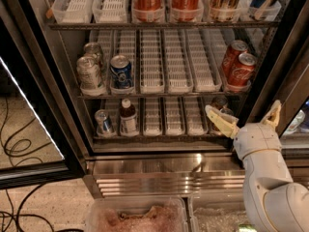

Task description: Pick coke can from middle shelf of fridge

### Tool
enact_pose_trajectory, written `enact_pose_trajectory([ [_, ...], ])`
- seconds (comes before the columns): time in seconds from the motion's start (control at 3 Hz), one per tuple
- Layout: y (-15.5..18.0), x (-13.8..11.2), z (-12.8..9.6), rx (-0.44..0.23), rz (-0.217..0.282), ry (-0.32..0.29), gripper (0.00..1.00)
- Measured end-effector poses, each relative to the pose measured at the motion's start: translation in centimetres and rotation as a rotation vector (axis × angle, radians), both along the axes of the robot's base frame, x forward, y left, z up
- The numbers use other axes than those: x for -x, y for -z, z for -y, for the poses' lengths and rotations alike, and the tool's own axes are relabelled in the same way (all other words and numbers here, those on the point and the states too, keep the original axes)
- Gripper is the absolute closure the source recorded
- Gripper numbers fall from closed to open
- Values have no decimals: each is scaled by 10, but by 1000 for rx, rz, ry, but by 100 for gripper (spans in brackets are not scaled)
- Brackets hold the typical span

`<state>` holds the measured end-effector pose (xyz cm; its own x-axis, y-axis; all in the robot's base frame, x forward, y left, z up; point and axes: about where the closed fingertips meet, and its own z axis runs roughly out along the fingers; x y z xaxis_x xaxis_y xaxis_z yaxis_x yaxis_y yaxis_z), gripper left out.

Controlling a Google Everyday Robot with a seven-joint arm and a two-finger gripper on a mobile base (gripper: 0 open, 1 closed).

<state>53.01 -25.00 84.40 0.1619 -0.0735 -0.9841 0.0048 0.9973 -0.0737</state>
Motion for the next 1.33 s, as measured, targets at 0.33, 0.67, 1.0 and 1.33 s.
enact_pose_trajectory([
  [0.33,-1,0,1,2,2,2,0],
  [0.67,3,0,-3,3,-6,-25,0],
  [1.0,10,-12,-11,6,4,-67,0],
  [1.33,21,-27,-21,-1,27,-87,0],
])
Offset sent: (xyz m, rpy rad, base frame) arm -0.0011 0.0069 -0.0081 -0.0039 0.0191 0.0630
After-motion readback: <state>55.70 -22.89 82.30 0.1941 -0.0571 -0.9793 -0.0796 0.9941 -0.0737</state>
